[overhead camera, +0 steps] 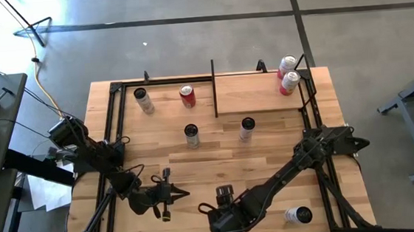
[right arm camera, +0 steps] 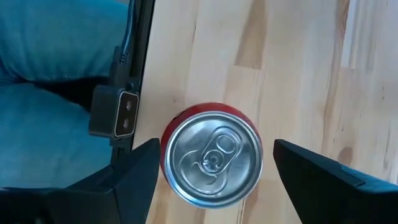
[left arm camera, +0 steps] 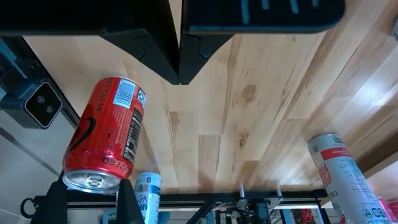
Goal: Place canned beverage on shelf
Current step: Put the bottom red soda can on the shelf
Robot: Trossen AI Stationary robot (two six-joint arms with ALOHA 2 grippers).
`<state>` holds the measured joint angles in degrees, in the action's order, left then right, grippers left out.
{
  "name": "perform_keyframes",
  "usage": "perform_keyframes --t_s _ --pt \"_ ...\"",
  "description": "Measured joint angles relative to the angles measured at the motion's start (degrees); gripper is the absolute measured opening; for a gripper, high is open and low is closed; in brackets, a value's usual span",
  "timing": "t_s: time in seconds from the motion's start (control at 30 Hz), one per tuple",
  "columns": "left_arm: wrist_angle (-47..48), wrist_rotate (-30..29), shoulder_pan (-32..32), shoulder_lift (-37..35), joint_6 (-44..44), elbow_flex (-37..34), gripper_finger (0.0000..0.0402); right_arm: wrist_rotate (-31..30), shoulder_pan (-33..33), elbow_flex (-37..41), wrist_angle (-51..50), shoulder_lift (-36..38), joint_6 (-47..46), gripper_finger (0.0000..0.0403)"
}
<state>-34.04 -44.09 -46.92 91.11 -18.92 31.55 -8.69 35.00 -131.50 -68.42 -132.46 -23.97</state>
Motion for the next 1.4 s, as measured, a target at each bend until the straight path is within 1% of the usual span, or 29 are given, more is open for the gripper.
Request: perform_keyframes --t_s 0.23,0.5,0.87,0.97,1.17,1.3,1.4 --pt "0.3 0.0 0.0 0.0 0.0 0.0 0.0 0.0 0.0 0.1 -0.6 0.0 0.0 0.0299" --pt "0.4 0.0 0.0 0.0 -0.1 0.0 0.0 1.0 0.0 2.8 -0.2 -0.1 -0.2 0.0299" --pt "0.6 0.0 0.0 0.0 -0.5 0.0 0.0001 1.7 -1.1 2.9 0.9 -0.2 -0.1 0.0297" --pt "0.7 0.0 0.0 0.0 -0.5 0.0 0.0001 2.1 -1.9 2.9 1.6 -0.3 -0.6 0.0284" --pt "0.7 0.0 0.0 0.0 -0.5 0.0 0.0001 3.0 -3.2 2.9 2.4 -0.3 -0.5 0.0244" --pt "0.8 0.0 0.0 0.0 -0.8 0.0 0.0001 3.2 -3.7 1.7 0.9 -0.4 -0.7 0.0238" --pt "1.0 0.0 0.0 0.0 -1.1 0.0 0.0001 2.6 -4.0 -0.9 -2.2 -0.7 -0.6 0.0236"
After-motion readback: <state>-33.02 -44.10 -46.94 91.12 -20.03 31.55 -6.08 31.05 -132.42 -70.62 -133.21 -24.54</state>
